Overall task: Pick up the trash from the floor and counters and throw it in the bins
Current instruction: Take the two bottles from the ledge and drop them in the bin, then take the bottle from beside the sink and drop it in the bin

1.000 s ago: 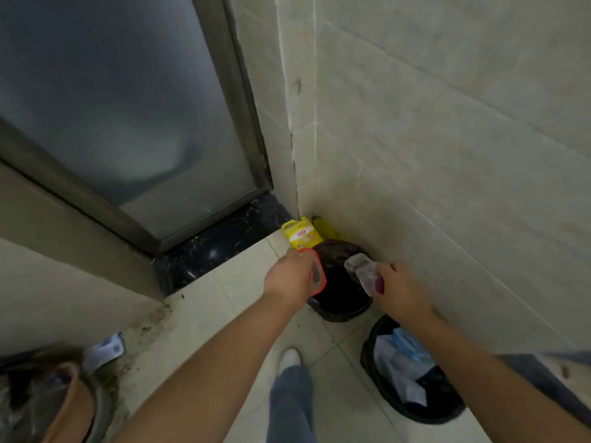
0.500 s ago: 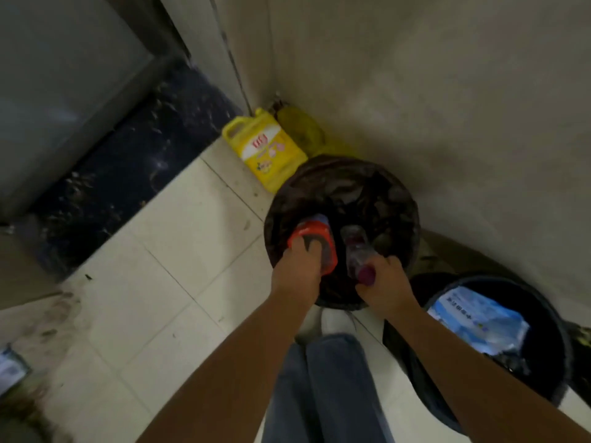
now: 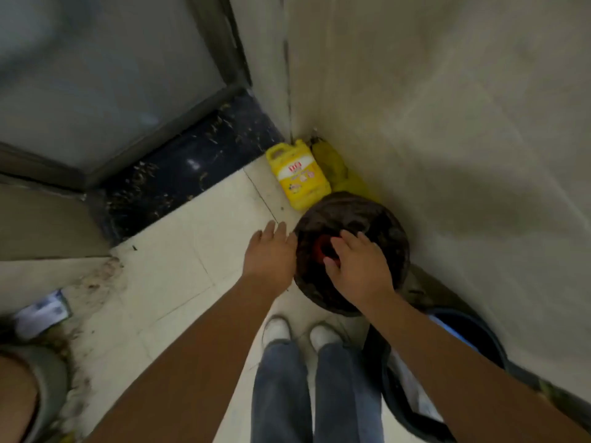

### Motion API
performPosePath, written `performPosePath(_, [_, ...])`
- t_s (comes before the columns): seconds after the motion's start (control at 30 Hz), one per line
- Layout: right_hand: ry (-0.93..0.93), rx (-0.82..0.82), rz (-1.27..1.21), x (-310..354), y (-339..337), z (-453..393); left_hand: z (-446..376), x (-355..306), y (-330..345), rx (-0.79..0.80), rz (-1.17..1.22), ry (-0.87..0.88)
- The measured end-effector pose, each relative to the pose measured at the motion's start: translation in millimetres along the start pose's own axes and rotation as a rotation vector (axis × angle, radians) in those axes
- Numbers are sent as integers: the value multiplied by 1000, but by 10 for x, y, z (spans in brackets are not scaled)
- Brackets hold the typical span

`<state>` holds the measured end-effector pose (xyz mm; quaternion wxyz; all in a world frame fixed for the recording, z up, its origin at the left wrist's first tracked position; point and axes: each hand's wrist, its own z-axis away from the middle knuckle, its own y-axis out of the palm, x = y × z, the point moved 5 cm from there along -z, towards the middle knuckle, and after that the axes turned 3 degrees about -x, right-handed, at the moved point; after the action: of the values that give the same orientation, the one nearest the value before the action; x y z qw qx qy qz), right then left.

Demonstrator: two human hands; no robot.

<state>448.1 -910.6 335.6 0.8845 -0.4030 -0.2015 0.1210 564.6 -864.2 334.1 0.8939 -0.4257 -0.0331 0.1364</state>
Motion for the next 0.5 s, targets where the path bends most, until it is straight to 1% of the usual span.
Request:
performPosePath(0.1, [-216,-201,39,790,-795,255,577,446,-772,-144,50,-203])
performPosePath(0.2, [-390,-167,121,1609,-1349,588,1317,936,-1364,-287,120,-406])
performPosePath(0.3, [-618,-259,175,2500,-1777,1129,2359,1435,-1745,-438,151,-626])
performPosePath(0.33, [-695,-287,187,2799,-1855,1375,2765,1574,-1804,-485,167,-704])
performPosePath(0.4, [-846,-289,226,3341,-1867,1931,3617,1774,-1792,-546,217,-864])
performPosePath(0.5, [-1102,-249,285,4043,-1652,2924,4958,1867,-1473,-592,276,-1123])
